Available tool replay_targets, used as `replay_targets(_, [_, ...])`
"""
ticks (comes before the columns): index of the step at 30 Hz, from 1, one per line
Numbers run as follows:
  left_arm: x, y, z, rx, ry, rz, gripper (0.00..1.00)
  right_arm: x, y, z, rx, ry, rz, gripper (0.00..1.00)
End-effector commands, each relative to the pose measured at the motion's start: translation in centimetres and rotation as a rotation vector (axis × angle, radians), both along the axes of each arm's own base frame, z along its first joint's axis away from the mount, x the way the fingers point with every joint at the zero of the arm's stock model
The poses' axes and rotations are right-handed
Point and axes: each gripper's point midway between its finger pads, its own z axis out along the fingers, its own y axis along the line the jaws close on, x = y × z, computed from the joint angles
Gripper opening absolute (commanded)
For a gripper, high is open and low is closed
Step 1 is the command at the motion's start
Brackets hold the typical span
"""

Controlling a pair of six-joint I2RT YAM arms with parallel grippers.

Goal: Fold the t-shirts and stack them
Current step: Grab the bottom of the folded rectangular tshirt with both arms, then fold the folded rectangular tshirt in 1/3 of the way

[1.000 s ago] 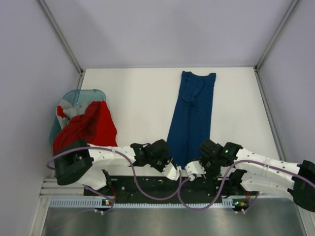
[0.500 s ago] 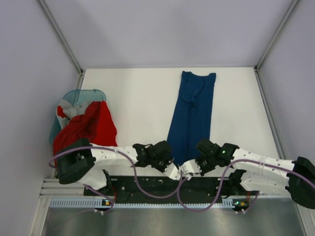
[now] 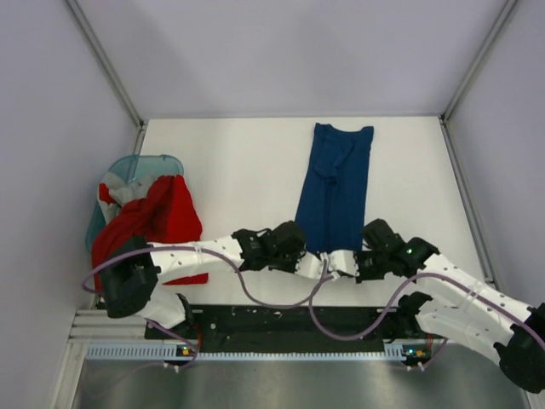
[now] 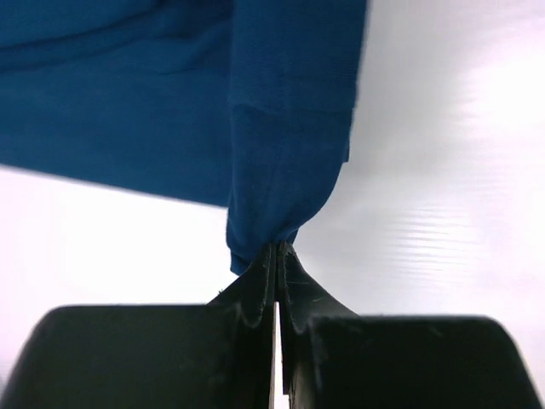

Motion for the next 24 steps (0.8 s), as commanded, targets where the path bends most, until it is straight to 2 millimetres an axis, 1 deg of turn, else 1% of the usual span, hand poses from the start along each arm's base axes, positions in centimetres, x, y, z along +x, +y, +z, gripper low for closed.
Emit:
replay_targets(1, [7.9,-3.8,6.6,-0.237,-0.100,0.331,0.00,4.1,3.0,4.9,0.194,-0.097,-0.026,0.00])
replay_targets(3, [10.5,-4.4,8.3,-0.297,-0.077,0.396,0.00,6.6,3.3,6.4,0.259,-0.147,-0.086,0.00])
replay_targets(4, [11.7,-4.4,8.7,-0.308,-0.073,0.420,0.00,8.2,3.2,7.2,0.291,-0.177,-0.121,0.00])
replay_targets(6, [13.8,-4.7,9.0,-0.302,-0.065,0.450,0.00,10.6,3.2,8.4,0.359,-0.213,-0.161,0.00])
replay_targets(7, [14.9,-4.8,8.7,-0.293,-0.061,0.464,0.00,11.9,3.1,8.6,0.373,-0.232,-0.177,0.00])
replay_targets(8, [15.5,-5.3,9.1,-0.302,-0.061,0.463,0.00,12.9,3.0,8.7,0.381,-0.243,-0.189,0.00])
replay_targets(12, [18.3,-6.3,8.0,-0.268,-0.068,0.485,0.00,17.2,2.3,8.9,0.425,-0.272,-0.248,0.00])
replay_targets(14, [19.5,-6.7,7.2,-0.254,-0.062,0.501,0.00,19.3,1.5,9.3,0.453,-0.302,-0.281,0.00])
replay_targets(17, [21.5,-6.9,6.7,-0.241,-0.079,0.524,0.00,21.2,1.2,9.3,0.471,-0.315,-0.283,0.00])
replay_targets(19, [22.8,-6.9,6.6,-0.235,-0.100,0.543,0.00,22.4,0.8,8.9,0.465,-0.319,-0.293,0.00])
replay_targets(20, [23.3,-6.9,6.7,-0.236,-0.107,0.551,0.00,23.0,0.6,9.0,0.477,-0.324,-0.306,0.00])
replay_targets(22, [24.2,-6.9,6.7,-0.236,-0.115,0.565,0.00,24.1,0.0,9.1,0.515,-0.329,-0.332,0.00])
replay_targets(24, [25.2,-6.7,6.7,-0.236,-0.132,0.579,0.00,24.9,-0.1,9.2,0.536,-0.332,-0.333,0.00])
